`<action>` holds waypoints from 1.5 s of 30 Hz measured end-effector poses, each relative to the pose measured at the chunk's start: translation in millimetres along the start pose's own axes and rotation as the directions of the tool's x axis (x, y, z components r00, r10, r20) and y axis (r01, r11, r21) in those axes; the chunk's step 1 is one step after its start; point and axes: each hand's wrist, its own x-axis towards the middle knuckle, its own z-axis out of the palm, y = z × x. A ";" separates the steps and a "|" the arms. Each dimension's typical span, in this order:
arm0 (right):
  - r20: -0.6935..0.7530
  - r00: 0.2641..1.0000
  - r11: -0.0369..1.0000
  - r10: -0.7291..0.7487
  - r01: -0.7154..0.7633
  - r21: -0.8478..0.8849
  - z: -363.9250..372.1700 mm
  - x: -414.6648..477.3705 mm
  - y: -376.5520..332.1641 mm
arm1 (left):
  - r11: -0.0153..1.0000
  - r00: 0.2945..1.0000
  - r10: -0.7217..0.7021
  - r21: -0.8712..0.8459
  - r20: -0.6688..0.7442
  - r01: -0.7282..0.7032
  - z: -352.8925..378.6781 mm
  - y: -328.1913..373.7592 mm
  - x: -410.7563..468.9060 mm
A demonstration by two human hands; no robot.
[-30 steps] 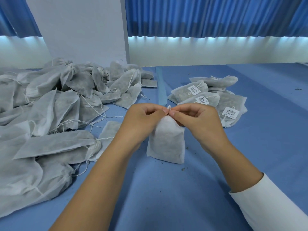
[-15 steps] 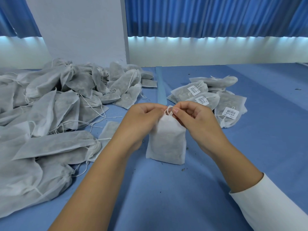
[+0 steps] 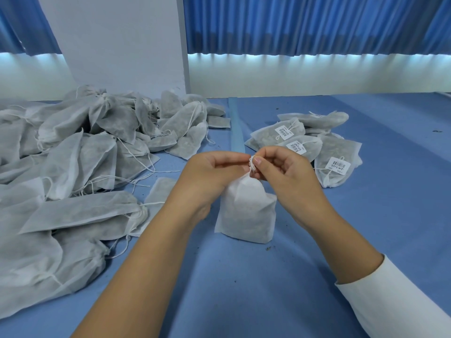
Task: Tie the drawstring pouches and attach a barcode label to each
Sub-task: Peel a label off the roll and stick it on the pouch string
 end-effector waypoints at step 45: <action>-0.020 0.998 0.989 0.064 -0.061 0.137 -1.7 1.6 -7.2 | 0.842 0.932 0.331 0.493 -0.146 -0.222 23.3 -14.0 2.6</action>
